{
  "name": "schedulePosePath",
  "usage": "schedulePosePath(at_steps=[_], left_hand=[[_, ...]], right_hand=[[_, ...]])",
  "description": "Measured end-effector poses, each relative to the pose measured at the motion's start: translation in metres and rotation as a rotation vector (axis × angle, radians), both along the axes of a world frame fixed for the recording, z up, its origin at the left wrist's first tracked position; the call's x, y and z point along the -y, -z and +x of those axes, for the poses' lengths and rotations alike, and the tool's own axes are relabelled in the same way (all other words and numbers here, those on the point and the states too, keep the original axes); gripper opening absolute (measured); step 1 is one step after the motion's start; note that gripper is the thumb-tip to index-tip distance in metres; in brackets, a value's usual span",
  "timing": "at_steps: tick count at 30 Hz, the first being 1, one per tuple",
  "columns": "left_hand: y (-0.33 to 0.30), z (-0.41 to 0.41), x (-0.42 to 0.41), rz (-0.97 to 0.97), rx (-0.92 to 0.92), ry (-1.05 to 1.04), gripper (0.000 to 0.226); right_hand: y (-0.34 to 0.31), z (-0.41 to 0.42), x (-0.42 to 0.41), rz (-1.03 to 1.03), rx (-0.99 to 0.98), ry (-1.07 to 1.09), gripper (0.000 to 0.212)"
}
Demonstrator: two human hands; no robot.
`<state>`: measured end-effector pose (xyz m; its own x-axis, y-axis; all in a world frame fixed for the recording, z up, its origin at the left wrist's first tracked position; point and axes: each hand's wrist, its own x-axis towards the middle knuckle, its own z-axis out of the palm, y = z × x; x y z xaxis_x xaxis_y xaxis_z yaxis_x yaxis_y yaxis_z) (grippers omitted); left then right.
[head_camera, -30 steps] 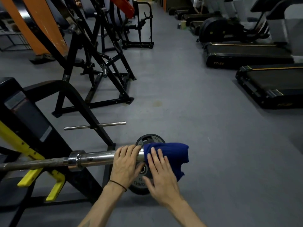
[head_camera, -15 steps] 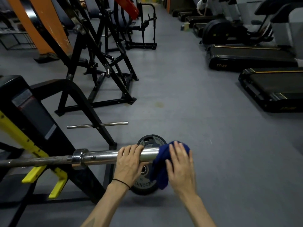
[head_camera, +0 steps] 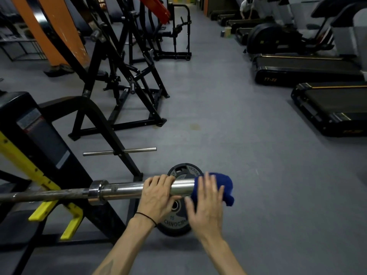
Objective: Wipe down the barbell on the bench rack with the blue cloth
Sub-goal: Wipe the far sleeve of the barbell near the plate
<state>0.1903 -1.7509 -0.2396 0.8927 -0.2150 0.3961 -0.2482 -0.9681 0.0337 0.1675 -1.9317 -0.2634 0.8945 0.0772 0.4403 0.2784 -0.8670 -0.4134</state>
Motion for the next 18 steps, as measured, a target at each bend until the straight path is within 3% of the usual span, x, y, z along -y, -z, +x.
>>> schedulePosePath(at_steps=[4, 6, 10, 12, 15, 18], left_hand=[[-0.009, 0.005, -0.004, -0.009, -0.076, 0.045, 0.041], [-0.011, 0.006, -0.006, -0.038, -0.124, 0.050, 0.047], [-0.011, 0.006, -0.008, -0.074, -0.130, 0.039, 0.058], [-0.011, 0.008, -0.010, -0.047, -0.132, 0.049, 0.059], [-0.019, 0.013, -0.014, -0.031, -0.238, 0.099, 0.064], [-0.032, 0.020, -0.018, -0.019, -0.389, 0.117, 0.074]], right_hand=[[0.012, -0.009, -0.012, -0.204, 0.098, -0.328, 0.074], [0.014, 0.004, 0.014, -0.210, 0.124, -0.256, 0.067], [0.011, 0.005, 0.030, 0.015, 0.045, 0.094, 0.067], [0.006, -0.002, 0.002, 0.024, 0.023, 0.042, 0.076], [0.005, -0.002, -0.007, -0.168, 0.080, -0.265, 0.079], [0.006, 0.022, 0.034, -0.220, 0.135, -0.224, 0.070]])
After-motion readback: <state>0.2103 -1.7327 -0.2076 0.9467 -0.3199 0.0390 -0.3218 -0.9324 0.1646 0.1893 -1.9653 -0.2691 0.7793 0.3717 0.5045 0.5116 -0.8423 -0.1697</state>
